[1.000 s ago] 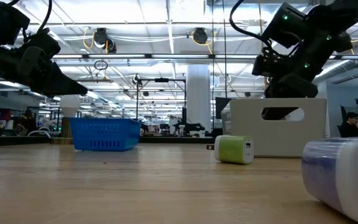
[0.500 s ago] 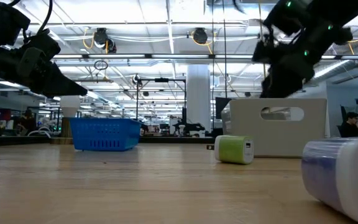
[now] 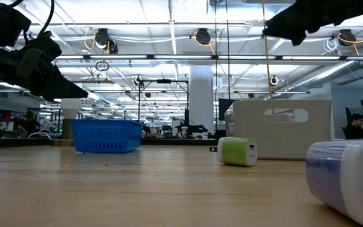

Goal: Pick & Place Office items
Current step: Put the green charger adapter into the gray bin

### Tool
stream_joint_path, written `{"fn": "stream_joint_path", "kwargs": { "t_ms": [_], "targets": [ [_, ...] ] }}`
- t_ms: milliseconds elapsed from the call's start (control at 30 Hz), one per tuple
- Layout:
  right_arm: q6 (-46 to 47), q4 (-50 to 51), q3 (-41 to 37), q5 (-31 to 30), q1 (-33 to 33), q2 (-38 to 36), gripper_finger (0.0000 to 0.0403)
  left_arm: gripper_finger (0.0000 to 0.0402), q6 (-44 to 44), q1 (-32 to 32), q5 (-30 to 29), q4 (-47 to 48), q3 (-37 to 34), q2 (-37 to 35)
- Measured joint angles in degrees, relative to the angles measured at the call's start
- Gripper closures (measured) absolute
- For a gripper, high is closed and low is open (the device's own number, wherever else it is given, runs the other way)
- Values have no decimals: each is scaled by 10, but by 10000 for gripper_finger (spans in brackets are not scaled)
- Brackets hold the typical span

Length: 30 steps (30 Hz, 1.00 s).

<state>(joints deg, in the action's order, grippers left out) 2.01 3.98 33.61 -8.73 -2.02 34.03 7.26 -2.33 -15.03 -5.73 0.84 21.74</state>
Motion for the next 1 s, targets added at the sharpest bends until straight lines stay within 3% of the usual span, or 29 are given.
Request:
{"fn": "stream_joint_path", "kwargs": {
  "t_ms": [200,267,467,667,1000],
  "targets": [
    [-18,-33,-71,38,2,-120,370,380,4,0,1,0,0,0],
    [-16,-48,-96,55,2,-163,394,380,5,0,1,0,0,0],
    [-18,-19,-151,26,1,-255,401,380,17,0,2,2,0,0],
    [-46,-61,-214,45,1,-333,402,380,4,0,1,10,0,0],
    [-24,-18,-231,40,-25,-333,402,380,14,0,0,11,0,0]
  ]
}}
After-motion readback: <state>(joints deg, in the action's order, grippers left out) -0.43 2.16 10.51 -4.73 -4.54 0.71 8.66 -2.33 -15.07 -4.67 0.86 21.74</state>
